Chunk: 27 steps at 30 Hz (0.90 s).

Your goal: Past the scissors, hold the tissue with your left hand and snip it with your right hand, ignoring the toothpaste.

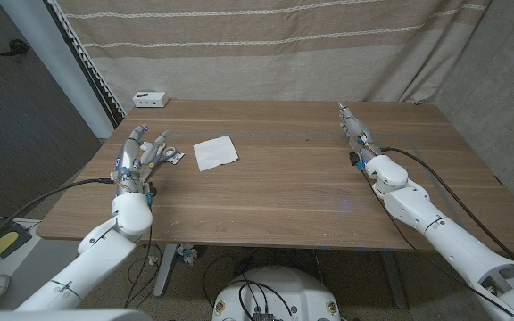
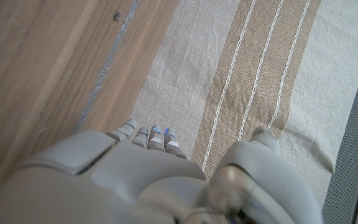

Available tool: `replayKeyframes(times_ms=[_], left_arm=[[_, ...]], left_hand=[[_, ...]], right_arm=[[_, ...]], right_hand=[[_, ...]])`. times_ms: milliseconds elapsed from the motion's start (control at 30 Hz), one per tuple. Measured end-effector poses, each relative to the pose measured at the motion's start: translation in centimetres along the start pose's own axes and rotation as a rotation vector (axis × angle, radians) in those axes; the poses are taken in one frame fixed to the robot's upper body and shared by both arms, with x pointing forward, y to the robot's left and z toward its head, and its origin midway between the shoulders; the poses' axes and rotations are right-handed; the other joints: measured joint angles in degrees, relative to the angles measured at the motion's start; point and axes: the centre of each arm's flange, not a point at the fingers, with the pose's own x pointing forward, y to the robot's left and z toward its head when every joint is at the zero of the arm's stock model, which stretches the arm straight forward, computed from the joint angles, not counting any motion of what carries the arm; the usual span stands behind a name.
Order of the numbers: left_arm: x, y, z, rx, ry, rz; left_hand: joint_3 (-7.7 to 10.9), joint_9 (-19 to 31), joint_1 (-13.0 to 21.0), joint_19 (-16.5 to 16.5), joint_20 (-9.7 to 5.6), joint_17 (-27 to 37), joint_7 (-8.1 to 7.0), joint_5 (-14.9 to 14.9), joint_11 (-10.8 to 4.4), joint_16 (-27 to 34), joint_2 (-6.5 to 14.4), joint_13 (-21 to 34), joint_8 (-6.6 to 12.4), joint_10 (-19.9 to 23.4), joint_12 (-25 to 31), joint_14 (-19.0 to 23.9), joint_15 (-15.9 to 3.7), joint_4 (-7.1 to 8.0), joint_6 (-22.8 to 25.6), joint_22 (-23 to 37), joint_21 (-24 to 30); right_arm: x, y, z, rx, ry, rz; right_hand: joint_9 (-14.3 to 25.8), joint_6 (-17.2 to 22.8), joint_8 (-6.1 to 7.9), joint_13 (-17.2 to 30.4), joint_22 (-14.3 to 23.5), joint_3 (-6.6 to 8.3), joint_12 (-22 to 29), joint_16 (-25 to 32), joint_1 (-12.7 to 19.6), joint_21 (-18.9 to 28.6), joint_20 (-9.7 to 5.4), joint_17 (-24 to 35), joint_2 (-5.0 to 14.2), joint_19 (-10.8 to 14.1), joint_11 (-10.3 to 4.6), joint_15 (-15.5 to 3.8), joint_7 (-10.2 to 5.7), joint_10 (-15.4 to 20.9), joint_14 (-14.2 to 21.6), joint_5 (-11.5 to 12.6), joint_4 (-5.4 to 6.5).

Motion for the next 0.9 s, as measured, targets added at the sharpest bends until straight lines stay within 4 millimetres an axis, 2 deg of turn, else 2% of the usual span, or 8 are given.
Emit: replayKeyframes(times_ms=[100, 500, 733, 900], left_arm=[[-0.1, 0.1, -0.1, 0.005, 0.006, 0.003], [0.1, 0.6, -0.7, 0.028, 0.039, 0.010], [0.1, 0.9, -1.2, 0.038, 0.057, 0.012], [0.0, 1.1, -1.5, 0.047, 0.070, 0.017]], left_hand=[[0.00, 0.22, 0.23, 0.62, 0.00, 0.00, -0.49, -0.30, -0.05, 0.37, 0.05, 0.00, 0.11, 0.85, 0.45, 0.12, -0.06, 0.00, 1.00, 0.00, 0.00], [0.00, 0.54, 0.44, 0.61, 0.01, 0.00, -0.71, -0.51, 0.47, 0.37, -0.16, 0.19, 0.14, 0.96, 0.45, 0.61, -0.04, 0.00, 0.77, -0.01, 0.00], [0.00, 0.80, 0.43, 0.60, -0.01, 0.27, -0.70, -0.73, -0.45, 0.37, -0.16, 0.52, 0.14, 1.89, 0.79, 1.35, -0.07, 0.00, 0.77, -0.01, 0.00], [0.00, 0.80, 0.43, 0.16, 0.00, 0.47, -0.70, -0.95, -0.45, 0.37, -0.16, 0.52, 0.14, 1.89, 0.79, 1.34, -0.07, 0.00, 0.77, -0.01, 0.00]], right_arm=[[0.0, 0.0, 0.1, -0.002, -0.002, -0.002], [-0.3, 0.4, 0.1, -0.001, -0.004, -0.008], [-0.5, 0.5, 0.1, 0.001, -0.006, -0.014], [-0.6, 0.6, 0.1, 0.002, -0.005, -0.018]], right_hand=[[0.00, 0.00, 0.00, 0.00, 0.00, 0.00, 0.00, 0.00, 0.02, 0.00, 0.00, -0.04, -0.02, 0.00, 0.00, 0.00, 0.00, 0.00, 0.00, 0.00, 0.00], [0.00, 0.00, 0.00, 0.00, 0.00, -0.23, 0.00, 0.00, 0.31, 0.00, 0.00, -0.03, -0.31, 0.00, 0.00, 0.00, 0.00, 0.00, 0.00, 0.00, -0.23], [0.00, 0.00, 0.00, 0.00, 0.00, -0.23, 0.00, 0.00, 0.54, 0.00, 0.00, -0.03, -0.52, 0.00, 0.00, 0.00, 0.00, 0.00, 0.00, 0.00, -0.23], [0.00, 0.00, 0.00, 0.00, 0.00, -0.23, 0.00, 0.00, 0.84, 0.00, 0.00, -0.03, -0.23, 0.00, 0.00, 0.00, 0.00, 0.00, 0.00, 0.00, -0.23]])
